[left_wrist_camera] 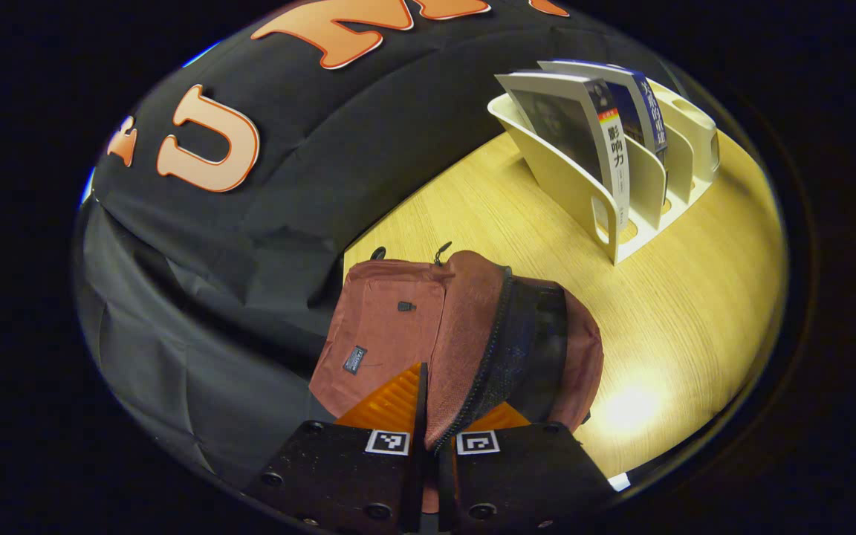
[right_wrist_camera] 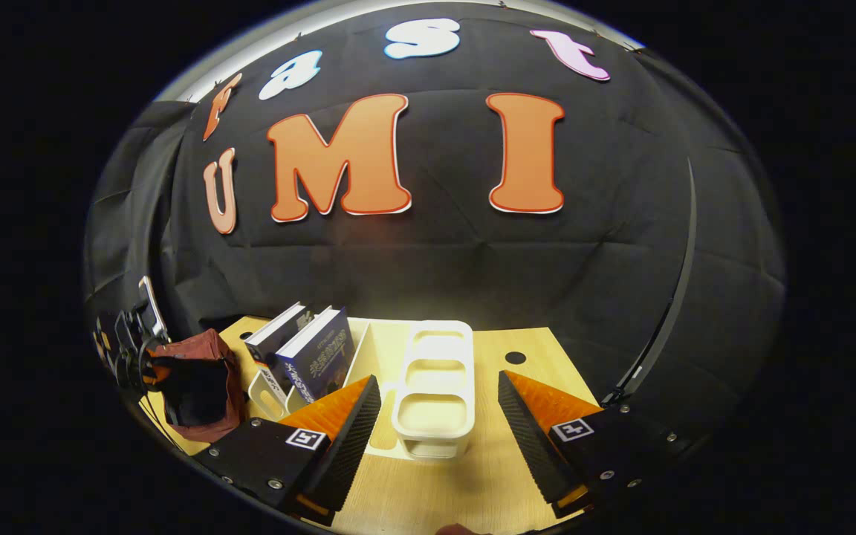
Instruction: Open the schoolbag, grab two books from the bookshelf and put them into the schoolbag.
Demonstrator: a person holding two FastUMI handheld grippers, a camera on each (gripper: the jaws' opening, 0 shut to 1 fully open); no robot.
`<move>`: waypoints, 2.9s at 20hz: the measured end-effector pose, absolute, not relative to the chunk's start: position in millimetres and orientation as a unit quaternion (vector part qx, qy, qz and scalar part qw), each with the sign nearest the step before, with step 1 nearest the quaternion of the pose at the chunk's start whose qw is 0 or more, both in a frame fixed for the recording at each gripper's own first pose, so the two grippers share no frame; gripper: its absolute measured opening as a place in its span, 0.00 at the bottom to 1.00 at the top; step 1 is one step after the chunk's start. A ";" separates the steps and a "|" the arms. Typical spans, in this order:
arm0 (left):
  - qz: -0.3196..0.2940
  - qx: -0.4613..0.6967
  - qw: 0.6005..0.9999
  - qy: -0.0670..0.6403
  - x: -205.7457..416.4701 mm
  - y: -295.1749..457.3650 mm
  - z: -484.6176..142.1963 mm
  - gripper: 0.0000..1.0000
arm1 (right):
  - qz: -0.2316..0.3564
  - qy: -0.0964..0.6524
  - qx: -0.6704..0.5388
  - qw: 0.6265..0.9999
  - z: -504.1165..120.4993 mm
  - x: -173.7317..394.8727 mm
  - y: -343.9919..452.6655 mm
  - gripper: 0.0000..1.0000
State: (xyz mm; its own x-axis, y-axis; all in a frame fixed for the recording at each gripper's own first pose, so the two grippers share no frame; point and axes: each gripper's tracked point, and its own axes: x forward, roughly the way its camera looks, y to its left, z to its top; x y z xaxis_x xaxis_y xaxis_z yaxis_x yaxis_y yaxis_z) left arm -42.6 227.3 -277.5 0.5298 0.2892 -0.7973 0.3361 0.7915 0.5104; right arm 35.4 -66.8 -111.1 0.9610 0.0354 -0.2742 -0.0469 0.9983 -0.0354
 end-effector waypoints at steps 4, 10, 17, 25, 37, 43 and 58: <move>-0.080 0.309 0.808 0.495 -25.3 235.9 -256.8 0.08 | 0.026 0.162 -0.028 0.986 -108.9 35.2 -39.9 0.94; -0.202 0.288 0.785 0.509 -10.3 268.6 -248.4 0.09 | -0.001 0.200 -0.045 0.979 -99.9 33.5 31.6 0.94; -0.319 0.236 0.764 0.508 8.5 299.1 -234.6 0.09 | -0.023 0.274 -0.018 0.961 -91.3 53.1 133.1 0.94; -0.357 0.217 0.758 0.501 21.1 304.8 -230.4 0.09 | 0.039 0.375 -0.030 0.926 -87.8 108.9 191.6 0.94; -0.321 0.178 0.760 0.537 20.4 301.4 -254.2 0.09 | 0.021 0.558 0.002 0.829 -203.8 186.9 186.4 0.72; -0.319 0.170 0.755 0.548 18.6 299.4 -256.9 0.09 | -0.020 0.580 -0.007 0.815 -230.7 200.5 173.4 0.49; -0.326 0.160 0.767 0.530 21.0 301.5 -249.7 0.09 | -0.028 0.495 0.082 0.865 -96.4 141.2 152.3 0.32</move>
